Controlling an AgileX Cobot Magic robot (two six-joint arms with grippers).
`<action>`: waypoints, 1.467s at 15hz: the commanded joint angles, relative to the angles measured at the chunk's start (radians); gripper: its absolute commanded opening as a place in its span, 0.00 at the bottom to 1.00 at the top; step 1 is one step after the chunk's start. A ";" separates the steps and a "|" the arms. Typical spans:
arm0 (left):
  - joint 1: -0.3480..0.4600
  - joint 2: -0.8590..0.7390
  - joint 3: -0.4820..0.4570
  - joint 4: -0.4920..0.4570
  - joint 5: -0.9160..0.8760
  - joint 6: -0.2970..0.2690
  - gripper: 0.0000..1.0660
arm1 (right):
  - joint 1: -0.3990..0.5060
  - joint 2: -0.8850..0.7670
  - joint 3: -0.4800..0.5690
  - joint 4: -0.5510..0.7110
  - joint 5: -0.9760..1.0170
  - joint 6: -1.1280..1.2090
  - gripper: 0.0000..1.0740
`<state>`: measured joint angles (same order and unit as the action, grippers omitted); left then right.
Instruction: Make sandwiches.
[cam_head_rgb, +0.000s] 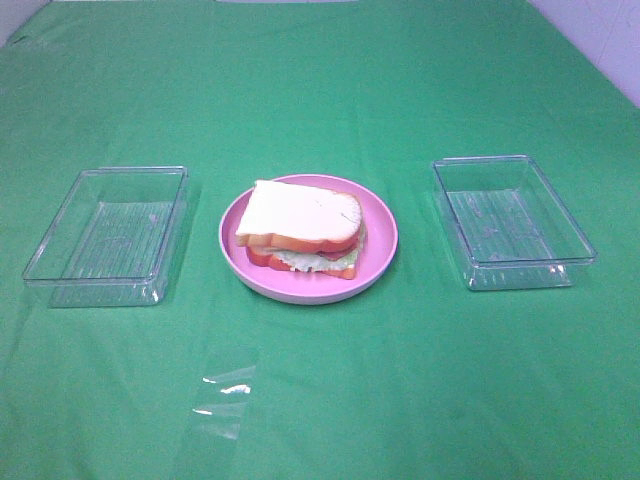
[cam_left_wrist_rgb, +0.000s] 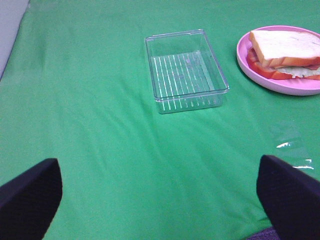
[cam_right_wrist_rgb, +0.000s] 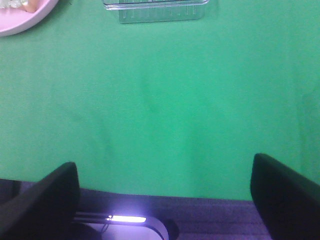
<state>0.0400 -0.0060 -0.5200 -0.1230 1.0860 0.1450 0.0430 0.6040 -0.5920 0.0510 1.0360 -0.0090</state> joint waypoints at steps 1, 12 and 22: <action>-0.004 -0.014 0.003 -0.005 -0.009 -0.004 0.92 | 0.001 -0.152 0.051 -0.009 0.034 -0.006 0.83; -0.004 -0.014 0.003 -0.008 -0.009 -0.004 0.92 | 0.002 -0.634 0.102 -0.014 0.156 -0.006 0.83; -0.004 -0.014 0.003 -0.009 -0.009 -0.004 0.92 | 0.000 -0.637 0.138 -0.029 0.072 -0.004 0.82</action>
<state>0.0400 -0.0060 -0.5200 -0.1230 1.0860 0.1450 0.0430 -0.0030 -0.4570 0.0220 1.1140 -0.0100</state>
